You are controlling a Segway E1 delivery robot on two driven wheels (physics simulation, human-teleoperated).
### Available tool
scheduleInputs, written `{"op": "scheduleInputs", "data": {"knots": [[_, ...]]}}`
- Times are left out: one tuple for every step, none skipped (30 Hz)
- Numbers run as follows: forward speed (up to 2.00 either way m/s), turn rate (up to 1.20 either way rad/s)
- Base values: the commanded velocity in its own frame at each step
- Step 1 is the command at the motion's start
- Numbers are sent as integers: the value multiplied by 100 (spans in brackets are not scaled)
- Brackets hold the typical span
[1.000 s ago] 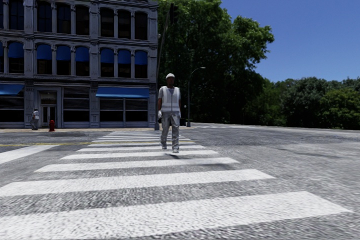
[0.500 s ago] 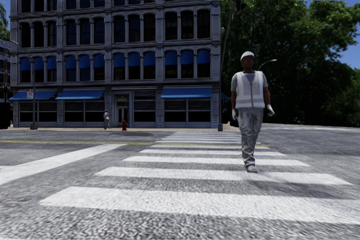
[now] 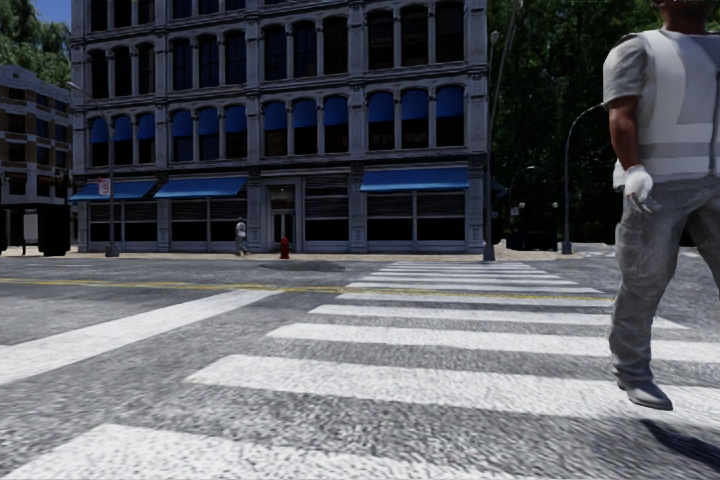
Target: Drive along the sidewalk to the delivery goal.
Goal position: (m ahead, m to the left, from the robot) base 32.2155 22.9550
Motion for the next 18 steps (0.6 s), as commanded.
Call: {"op": "scheduleInputs", "data": {"knots": [[164, 0], [164, 0], [164, 0], [164, 0], [164, 0], [164, 0], [164, 0], [164, 0], [164, -30], [164, -45], [164, -45], [164, -52], [163, -53], [163, -54], [163, -54], [164, -54], [165, -52], [167, -52]]}}
